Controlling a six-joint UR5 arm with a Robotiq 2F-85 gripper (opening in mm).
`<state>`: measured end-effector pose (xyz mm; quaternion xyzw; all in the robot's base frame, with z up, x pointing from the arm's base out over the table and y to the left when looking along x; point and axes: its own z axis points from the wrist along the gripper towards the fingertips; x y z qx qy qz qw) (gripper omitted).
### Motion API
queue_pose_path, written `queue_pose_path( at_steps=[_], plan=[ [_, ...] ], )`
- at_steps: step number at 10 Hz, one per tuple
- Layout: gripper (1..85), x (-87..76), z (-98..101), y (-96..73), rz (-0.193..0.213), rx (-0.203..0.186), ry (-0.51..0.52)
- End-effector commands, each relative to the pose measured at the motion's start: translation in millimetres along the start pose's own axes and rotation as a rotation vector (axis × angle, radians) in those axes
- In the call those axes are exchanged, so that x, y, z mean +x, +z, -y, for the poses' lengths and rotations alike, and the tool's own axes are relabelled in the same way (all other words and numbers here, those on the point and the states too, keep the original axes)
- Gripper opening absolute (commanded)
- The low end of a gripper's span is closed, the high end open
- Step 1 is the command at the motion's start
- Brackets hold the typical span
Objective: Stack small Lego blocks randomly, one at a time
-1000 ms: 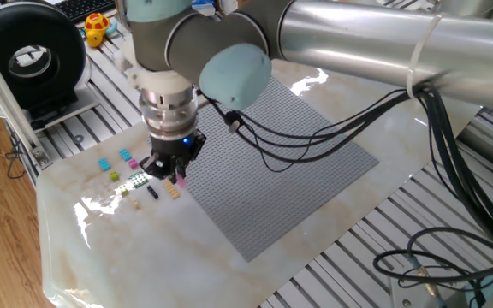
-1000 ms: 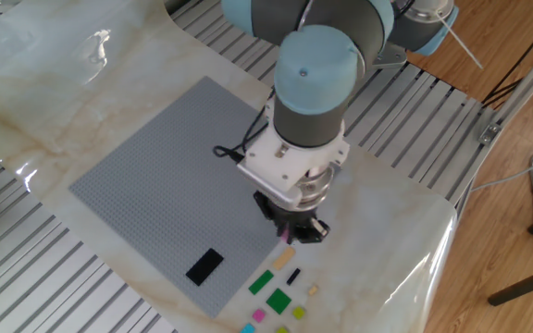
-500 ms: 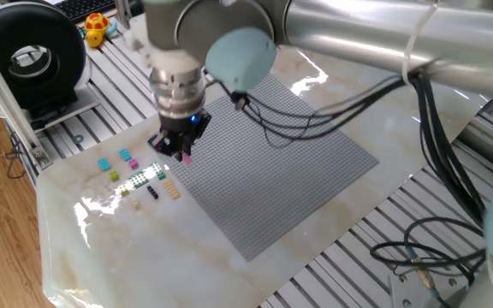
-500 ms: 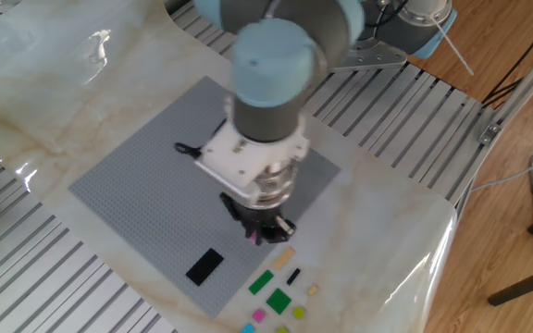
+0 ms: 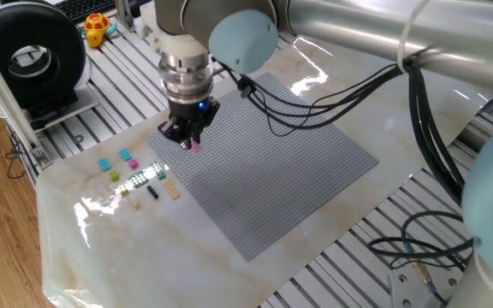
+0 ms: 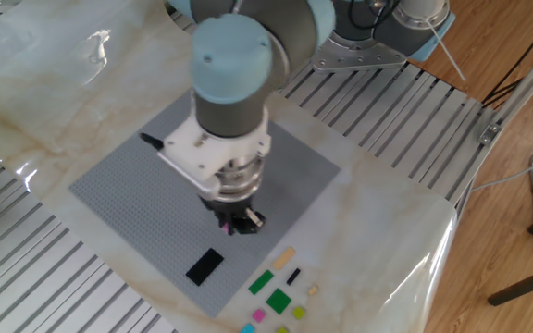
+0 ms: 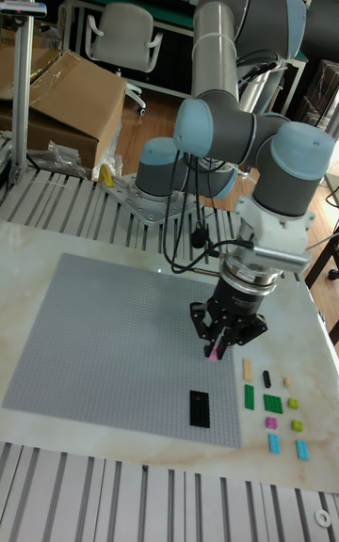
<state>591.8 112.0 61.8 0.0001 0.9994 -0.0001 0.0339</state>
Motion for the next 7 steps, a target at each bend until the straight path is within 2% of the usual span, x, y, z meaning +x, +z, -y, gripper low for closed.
queue_pose_path(
  at_steps=[1,3,4,6,7],
  plan=[
    [1.3,-2.0,17.2,-2.9,-0.014,-0.041,-0.007],
    [1.3,-0.9,24.4,-2.7,-0.019,-0.013,0.033],
    [1.3,-0.9,20.4,-2.8,-0.019,-0.028,0.046],
    [1.3,-8.4,18.9,14.1,-0.016,-0.031,0.048],
    [1.3,-7.8,21.0,17.4,-0.022,-0.024,0.045]
  ],
)
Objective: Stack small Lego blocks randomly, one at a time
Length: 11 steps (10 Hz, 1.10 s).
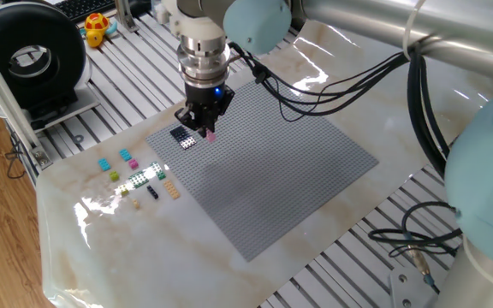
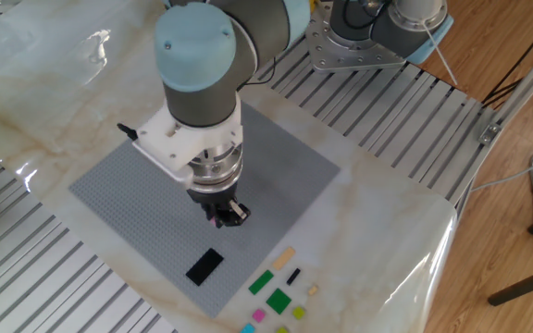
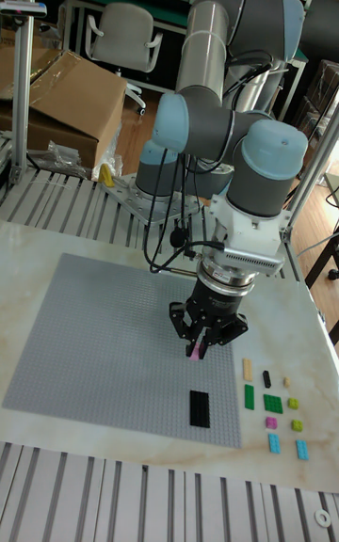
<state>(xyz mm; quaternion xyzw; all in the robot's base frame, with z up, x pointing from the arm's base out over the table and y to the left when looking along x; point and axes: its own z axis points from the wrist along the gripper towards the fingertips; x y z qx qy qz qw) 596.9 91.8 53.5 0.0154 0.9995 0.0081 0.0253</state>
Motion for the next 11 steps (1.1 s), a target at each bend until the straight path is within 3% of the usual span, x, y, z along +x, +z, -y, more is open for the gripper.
queue_pose_path(
  at_steps=[1,4,6,8,10,11],
  plan=[
    [1.3,-0.4,3.8,5.9,-0.008,-0.007,0.01],
    [1.3,-3.6,-3.1,3.5,0.009,-0.04,0.03],
    [1.3,-0.4,-4.2,3.5,-0.004,-0.044,0.049],
    [1.3,-6.7,-21.6,18.2,0.0,-0.075,0.084],
    [1.3,-8.9,-19.5,28.4,0.012,-0.026,0.066],
    [1.3,-4.8,-14.5,25.9,-0.004,-0.018,0.057]
  ],
)
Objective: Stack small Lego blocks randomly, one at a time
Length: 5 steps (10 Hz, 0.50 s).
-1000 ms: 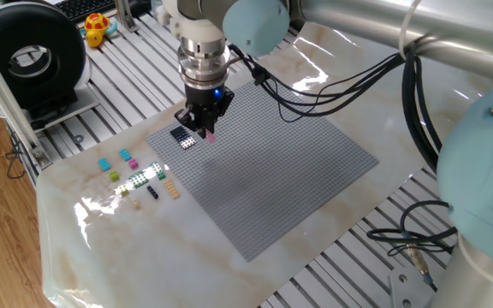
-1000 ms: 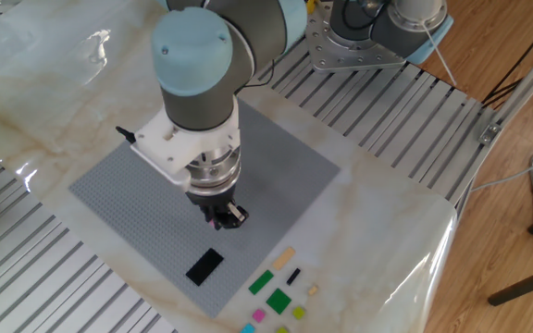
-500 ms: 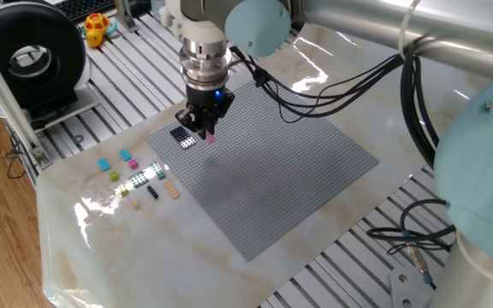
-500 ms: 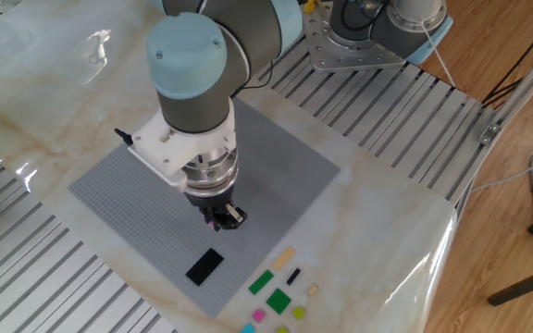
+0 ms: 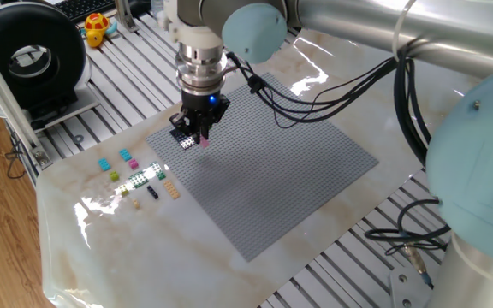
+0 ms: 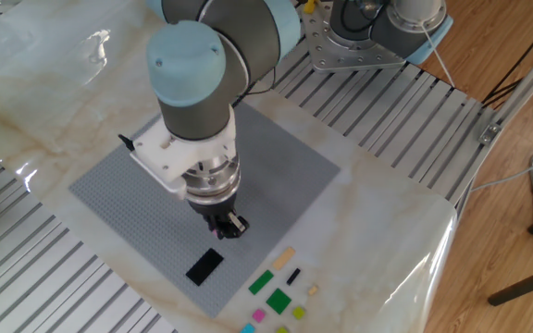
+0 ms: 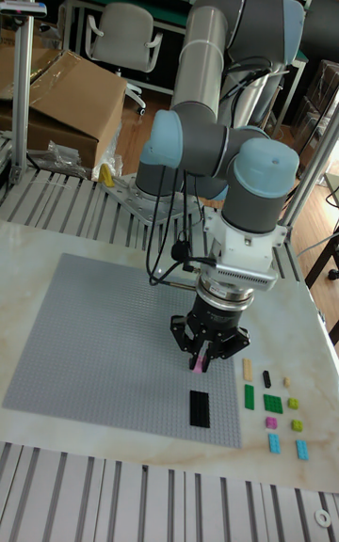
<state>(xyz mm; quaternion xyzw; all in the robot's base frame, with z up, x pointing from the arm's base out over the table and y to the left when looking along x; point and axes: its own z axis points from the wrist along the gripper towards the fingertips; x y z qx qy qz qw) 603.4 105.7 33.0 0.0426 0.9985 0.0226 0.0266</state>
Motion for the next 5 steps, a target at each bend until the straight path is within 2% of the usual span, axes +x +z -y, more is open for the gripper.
queue_pose_path(
  at_steps=[1,2,5],
  plan=[
    [1.3,4.8,-1.3,4.9,-0.024,0.007,-0.006],
    [1.3,8.8,-5.8,4.8,-0.039,-0.01,-0.008],
    [1.3,3.9,-7.6,7.6,-0.032,0.001,-0.019]
  ],
)
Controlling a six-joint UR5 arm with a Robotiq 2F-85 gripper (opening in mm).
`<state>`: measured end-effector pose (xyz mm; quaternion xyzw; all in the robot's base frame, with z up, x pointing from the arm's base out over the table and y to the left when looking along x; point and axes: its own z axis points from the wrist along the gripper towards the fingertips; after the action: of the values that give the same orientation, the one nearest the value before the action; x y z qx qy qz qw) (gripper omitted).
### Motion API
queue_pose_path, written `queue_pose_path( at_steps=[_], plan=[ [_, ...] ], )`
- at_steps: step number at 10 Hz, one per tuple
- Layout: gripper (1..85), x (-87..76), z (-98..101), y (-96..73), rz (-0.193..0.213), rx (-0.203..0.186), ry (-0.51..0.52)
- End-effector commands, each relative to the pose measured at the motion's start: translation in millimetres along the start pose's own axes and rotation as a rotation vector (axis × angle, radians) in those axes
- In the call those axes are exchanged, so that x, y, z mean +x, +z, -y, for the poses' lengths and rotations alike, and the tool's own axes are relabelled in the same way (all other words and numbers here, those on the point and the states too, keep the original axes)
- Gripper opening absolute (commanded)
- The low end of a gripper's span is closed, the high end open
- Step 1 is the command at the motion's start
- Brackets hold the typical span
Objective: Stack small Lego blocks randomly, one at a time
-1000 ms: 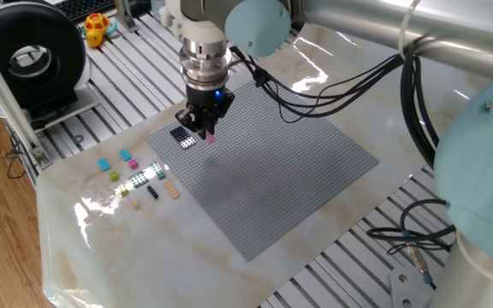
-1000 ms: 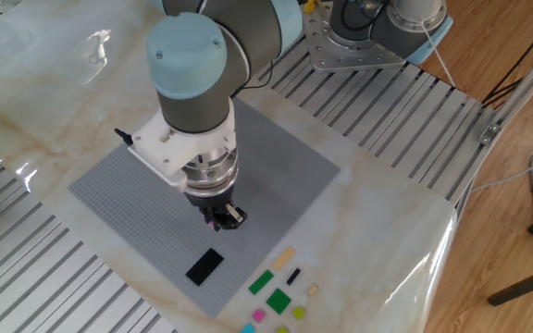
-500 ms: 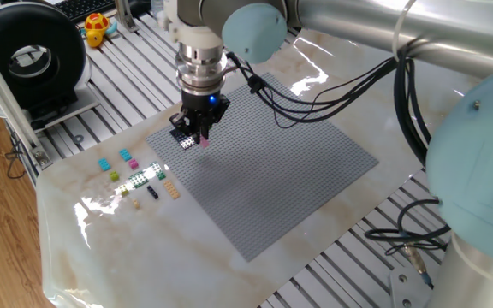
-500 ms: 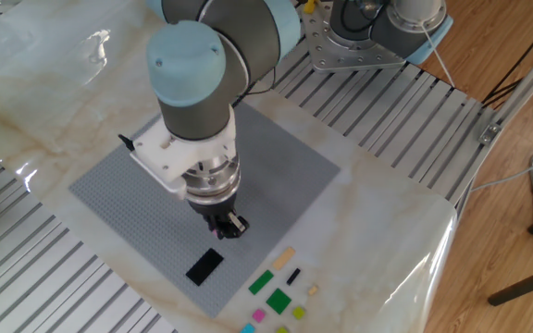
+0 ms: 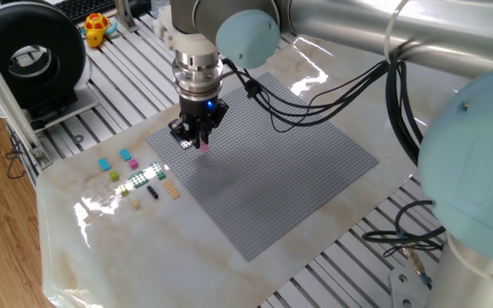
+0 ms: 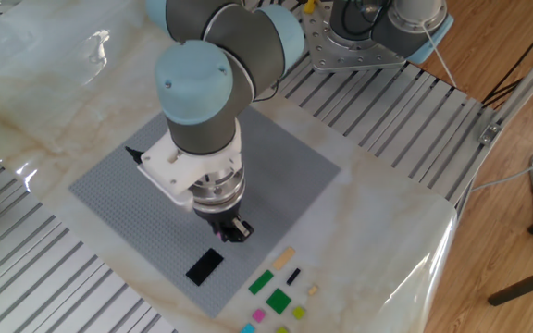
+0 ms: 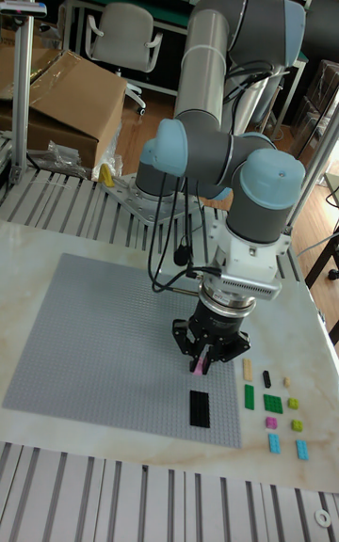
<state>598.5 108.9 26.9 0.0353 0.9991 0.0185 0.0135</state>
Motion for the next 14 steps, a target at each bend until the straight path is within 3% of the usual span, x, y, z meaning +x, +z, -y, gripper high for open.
queue_pose_path(
  at_steps=[1,5,7,9,14],
  plan=[
    [1.3,-4.1,-4.3,1.9,-0.006,0.006,-0.007],
    [1.3,-9.2,-0.1,2.5,-0.001,0.044,-0.012],
    [1.3,-13.6,-12.4,2.4,0.018,-0.003,0.007],
    [1.3,-17.7,-17.9,1.8,0.039,-0.026,0.012],
    [1.3,-16.7,-15.0,4.9,0.058,-0.038,-0.002]
  ],
)
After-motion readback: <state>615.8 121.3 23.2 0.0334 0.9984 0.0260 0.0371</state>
